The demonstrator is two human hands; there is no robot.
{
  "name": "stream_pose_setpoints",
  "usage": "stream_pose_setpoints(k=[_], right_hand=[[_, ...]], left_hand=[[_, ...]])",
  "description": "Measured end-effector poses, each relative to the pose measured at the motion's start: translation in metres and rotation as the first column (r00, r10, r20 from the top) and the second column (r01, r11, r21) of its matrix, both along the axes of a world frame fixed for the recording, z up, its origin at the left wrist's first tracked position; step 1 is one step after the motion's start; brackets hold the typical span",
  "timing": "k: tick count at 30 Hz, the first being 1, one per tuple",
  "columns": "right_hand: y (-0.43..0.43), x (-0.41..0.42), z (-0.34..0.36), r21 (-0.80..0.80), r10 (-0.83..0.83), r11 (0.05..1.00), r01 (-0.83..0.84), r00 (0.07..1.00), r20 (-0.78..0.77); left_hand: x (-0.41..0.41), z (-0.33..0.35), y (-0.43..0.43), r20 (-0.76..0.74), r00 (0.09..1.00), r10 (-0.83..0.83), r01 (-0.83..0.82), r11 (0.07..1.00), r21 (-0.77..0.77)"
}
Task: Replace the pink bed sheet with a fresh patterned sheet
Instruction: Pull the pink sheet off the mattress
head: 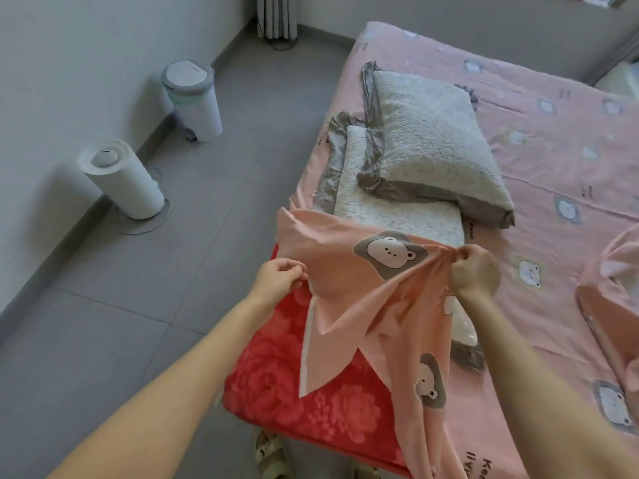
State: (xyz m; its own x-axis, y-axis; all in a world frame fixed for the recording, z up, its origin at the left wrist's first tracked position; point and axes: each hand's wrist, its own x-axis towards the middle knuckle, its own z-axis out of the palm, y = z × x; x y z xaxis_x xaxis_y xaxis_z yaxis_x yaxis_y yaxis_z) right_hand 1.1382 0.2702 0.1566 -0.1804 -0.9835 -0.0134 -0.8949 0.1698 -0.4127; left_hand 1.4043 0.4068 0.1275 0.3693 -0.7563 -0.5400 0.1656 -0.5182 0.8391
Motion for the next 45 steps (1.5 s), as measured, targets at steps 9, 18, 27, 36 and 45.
stream_pose_setpoints(k=[9,18,27,36,45], right_hand=[[0.028,0.025,0.006,0.163,0.325,0.943,-0.29,0.911,-0.256],[0.032,0.133,0.042,0.243,0.439,0.878,-0.412,0.896,-0.07],[0.004,0.294,0.068,0.11,0.331,0.938,-0.328,0.943,-0.019],[-0.017,0.441,0.084,0.174,0.204,0.962,-0.208,0.978,0.04],[-0.09,0.468,0.095,0.088,0.098,0.991,-0.099,0.995,0.007]], left_hand=[[0.023,0.038,-0.006,0.142,0.99,-0.025,0.017,0.998,0.057],[0.098,0.097,-0.018,0.225,0.974,0.032,-0.032,0.999,-0.005],[0.268,0.133,-0.052,0.245,0.96,-0.138,0.161,0.984,-0.075],[0.459,0.17,-0.081,0.355,0.915,-0.19,0.232,0.97,-0.078],[0.46,0.163,-0.208,0.286,0.889,-0.357,0.4,0.91,-0.106]])
